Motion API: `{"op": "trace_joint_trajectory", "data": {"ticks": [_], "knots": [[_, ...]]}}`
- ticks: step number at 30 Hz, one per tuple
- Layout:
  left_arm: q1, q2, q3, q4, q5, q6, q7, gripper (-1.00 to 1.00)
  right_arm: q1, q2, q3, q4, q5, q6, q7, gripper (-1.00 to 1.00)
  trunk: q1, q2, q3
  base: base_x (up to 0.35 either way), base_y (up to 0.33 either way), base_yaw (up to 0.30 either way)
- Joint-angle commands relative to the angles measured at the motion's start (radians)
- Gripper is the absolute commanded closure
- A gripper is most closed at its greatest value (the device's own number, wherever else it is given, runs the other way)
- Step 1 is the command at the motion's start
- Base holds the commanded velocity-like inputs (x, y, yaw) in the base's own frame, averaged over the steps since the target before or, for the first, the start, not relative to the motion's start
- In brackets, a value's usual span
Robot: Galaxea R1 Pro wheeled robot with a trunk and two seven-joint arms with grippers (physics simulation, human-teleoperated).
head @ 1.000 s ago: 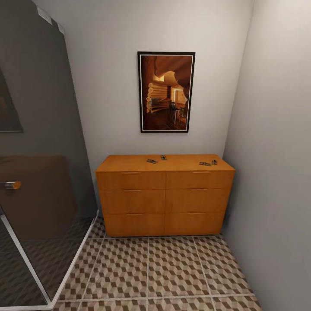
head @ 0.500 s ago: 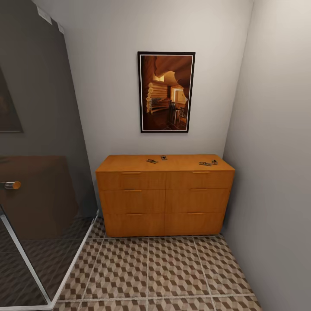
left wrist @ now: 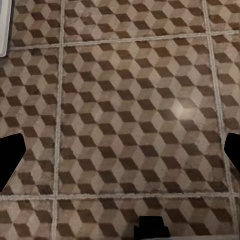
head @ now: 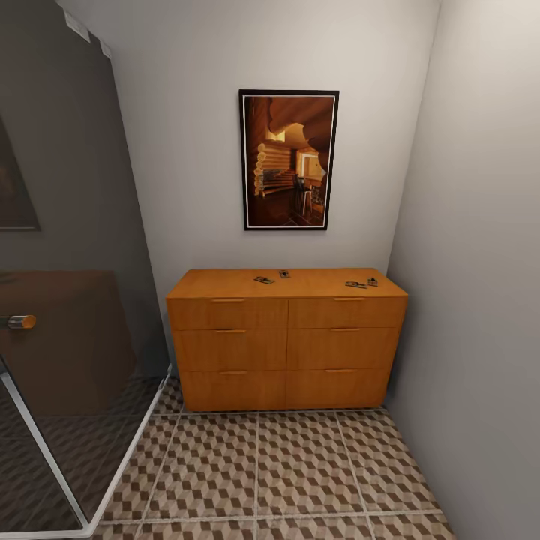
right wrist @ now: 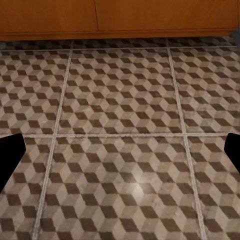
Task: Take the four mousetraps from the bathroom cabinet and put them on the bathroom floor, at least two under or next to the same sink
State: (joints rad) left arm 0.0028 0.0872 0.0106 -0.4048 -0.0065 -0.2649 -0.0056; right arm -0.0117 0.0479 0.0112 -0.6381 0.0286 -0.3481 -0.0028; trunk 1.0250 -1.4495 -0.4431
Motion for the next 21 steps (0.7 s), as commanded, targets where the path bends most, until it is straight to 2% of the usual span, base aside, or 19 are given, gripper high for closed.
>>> {"op": "trace_joint_trajectory", "data": {"ticks": [1,4,10,21], "knots": [[0.000,0.000,0.001,0.005,-0.001,-0.002,-0.001,-1.00,-0.001,-0.001,-0.002,-0.002,0.003,-0.002,-0.002,-1.00,0.000,0.000,-0.001,0.000,0.000,0.000],[0.000,0.000,0.000,0.022,-0.001,-0.003,-0.001,-1.00,-0.001,-0.006,-0.004,-0.012,0.003,0.001,-0.003,-1.00,0.000,0.000,-0.001,0.000,0.000,0.000],[0.000,0.000,-0.001,0.053,0.000,-0.003,-0.001,-1.00,-0.001,-0.035,-0.006,-0.046,0.004,0.031,-0.007,-1.00,0.000,0.000,-0.001,0.000,0.000,0.000],[0.000,0.000,-0.001,0.055,0.000,-0.004,-0.001,-1.00,-0.001,-0.073,-0.007,-0.108,0.004,0.092,-0.007,-1.00,0.000,0.000,-0.001,0.000,0.000,0.000]]}}
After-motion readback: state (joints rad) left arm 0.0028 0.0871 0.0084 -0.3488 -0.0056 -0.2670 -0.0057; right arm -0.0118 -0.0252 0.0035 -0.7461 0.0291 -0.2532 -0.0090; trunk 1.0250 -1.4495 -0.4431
